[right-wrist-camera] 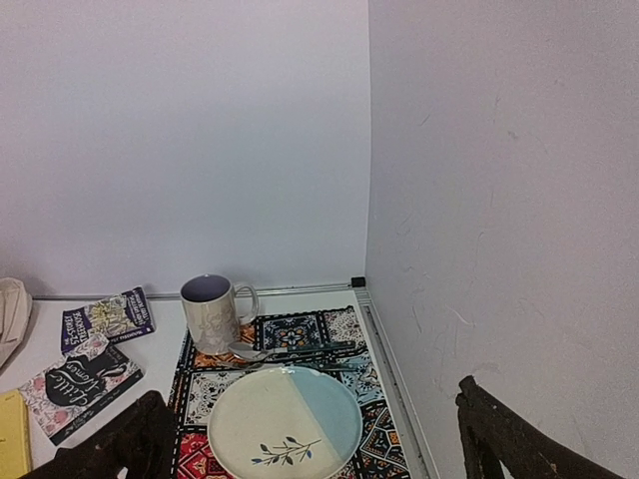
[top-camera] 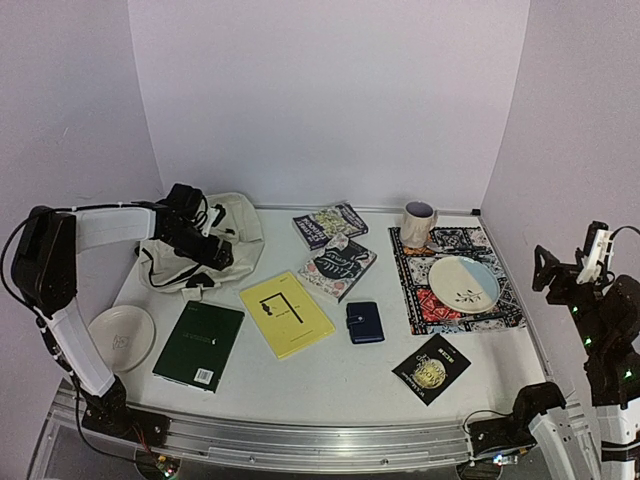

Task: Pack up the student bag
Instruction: Pick up the student bag from the corner of the board, then place the student bag on the book.

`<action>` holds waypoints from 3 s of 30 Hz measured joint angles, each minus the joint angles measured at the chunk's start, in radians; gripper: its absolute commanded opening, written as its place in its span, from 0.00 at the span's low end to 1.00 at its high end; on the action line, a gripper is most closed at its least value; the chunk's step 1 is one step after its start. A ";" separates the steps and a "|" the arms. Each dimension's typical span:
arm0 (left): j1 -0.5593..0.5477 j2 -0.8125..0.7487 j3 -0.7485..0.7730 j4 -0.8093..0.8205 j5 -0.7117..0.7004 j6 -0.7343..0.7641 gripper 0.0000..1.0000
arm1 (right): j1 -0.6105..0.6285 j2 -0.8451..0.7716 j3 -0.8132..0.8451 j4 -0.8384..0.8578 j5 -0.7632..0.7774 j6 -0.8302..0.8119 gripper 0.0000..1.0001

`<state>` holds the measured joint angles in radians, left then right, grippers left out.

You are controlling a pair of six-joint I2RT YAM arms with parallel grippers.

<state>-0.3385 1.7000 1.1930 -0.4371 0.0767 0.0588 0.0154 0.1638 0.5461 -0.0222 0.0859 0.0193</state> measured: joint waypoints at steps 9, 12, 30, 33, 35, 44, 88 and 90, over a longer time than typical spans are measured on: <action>-0.014 0.169 0.119 -0.101 0.004 0.081 0.41 | 0.000 0.000 -0.003 0.000 -0.012 0.000 0.98; -0.026 0.174 0.145 -0.129 0.009 0.091 0.16 | 0.000 0.000 -0.003 0.000 -0.016 0.000 0.98; -0.035 0.093 0.458 -0.227 0.052 -0.067 0.00 | 0.000 0.172 0.117 -0.071 -0.220 0.010 0.98; -0.045 0.047 0.483 -0.227 0.064 -0.136 0.00 | 0.000 0.238 0.168 -0.085 -0.304 0.022 0.98; -0.061 0.021 0.493 -0.228 0.066 -0.180 0.00 | 0.000 0.279 0.195 -0.089 -0.372 0.035 0.98; -0.224 -0.039 0.497 -0.254 0.041 -0.342 0.00 | 0.000 0.396 0.219 -0.060 -0.598 0.134 0.98; -0.840 -0.175 0.146 -0.048 -0.325 -0.712 0.77 | 0.681 1.126 0.406 0.178 -0.277 0.293 0.98; -0.793 -0.187 0.120 -0.026 -0.320 -0.712 0.77 | 0.681 1.187 0.436 0.179 -0.264 0.293 0.98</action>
<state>-1.1320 1.5132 1.3132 -0.4627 -0.2435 -0.6533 0.6964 1.3509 0.9816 0.1567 -0.1781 0.3122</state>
